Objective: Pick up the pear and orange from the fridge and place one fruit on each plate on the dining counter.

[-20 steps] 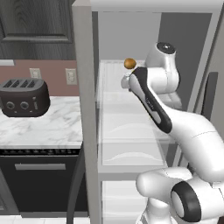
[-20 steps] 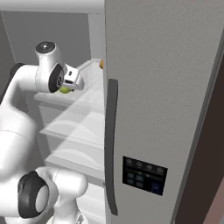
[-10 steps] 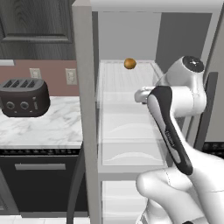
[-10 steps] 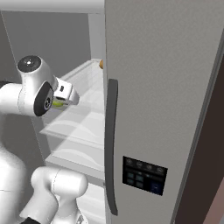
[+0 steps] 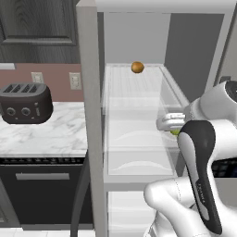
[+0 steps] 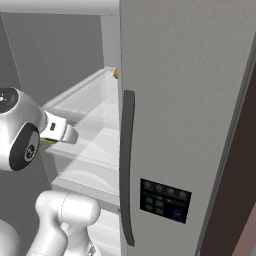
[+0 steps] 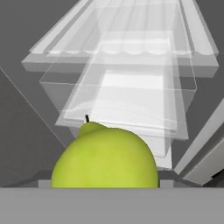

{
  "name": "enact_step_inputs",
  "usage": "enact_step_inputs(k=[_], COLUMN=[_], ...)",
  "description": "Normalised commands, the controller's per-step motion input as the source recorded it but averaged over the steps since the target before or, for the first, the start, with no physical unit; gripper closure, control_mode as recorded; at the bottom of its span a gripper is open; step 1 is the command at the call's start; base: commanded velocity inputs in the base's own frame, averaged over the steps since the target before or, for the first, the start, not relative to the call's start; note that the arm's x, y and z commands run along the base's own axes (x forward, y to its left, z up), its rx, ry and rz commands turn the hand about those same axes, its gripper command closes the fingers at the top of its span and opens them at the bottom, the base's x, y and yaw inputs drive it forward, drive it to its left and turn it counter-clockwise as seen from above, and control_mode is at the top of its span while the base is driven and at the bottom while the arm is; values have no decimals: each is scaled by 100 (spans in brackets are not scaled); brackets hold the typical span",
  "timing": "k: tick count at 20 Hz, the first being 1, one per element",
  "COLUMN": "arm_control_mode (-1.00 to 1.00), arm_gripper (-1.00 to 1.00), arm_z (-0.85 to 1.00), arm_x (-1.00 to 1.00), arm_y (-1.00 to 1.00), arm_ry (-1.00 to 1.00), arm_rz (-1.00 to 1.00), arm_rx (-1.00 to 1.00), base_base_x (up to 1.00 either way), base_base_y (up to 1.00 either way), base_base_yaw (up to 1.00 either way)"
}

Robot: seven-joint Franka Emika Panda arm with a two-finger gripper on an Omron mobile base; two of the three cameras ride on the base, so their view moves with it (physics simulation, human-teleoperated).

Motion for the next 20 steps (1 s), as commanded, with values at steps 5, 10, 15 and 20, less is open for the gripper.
enact_step_inputs(k=[5,10,15,20], arm_control_mode=[-100,-100,-100,100], arm_gripper=[100,100,100,100], arm_z=[0,0,0,0], arm_x=[-26,0,0,0], arm_y=[0,0,0,0], arm_ry=[0,0,0,0], arm_rz=[0,0,0,0], arm_rx=[0,0,0,0], base_base_x=[0,0,0,-58], base_base_y=[0,0,0,4], base_base_yaw=[0,0,0,-2])
